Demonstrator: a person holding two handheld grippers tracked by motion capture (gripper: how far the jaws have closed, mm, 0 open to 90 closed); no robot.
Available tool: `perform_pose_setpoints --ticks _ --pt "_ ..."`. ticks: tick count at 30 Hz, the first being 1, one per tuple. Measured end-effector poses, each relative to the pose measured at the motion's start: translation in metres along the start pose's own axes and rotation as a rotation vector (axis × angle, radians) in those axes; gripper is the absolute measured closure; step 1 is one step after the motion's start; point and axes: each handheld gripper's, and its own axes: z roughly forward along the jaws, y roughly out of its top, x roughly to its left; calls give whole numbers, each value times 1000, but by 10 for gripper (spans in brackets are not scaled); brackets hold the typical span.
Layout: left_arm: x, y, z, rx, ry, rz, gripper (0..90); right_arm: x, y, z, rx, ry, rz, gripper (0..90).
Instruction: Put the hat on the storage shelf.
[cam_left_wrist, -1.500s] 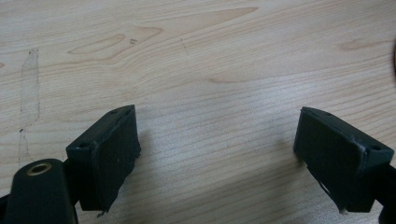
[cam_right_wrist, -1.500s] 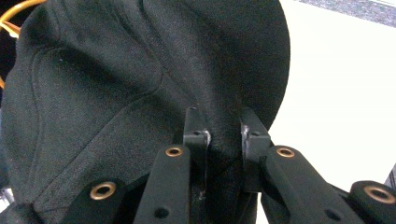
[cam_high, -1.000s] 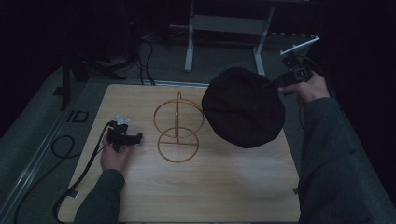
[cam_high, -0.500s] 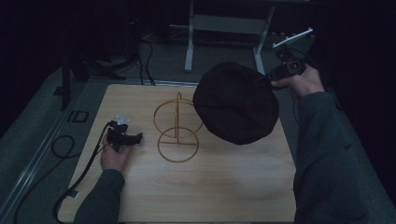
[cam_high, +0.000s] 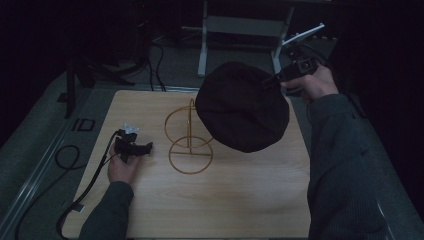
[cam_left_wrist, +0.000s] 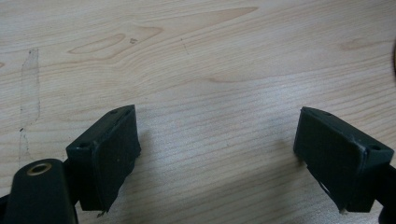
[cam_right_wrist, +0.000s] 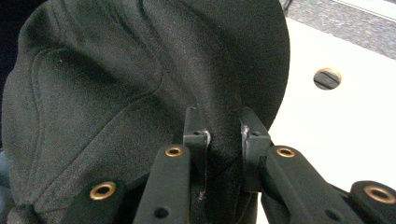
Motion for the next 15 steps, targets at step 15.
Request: perform_pose_setpoints --ticks 15 --pt "0 0 0 0 0 -1 138 27 23 26 21 39 -52 776"
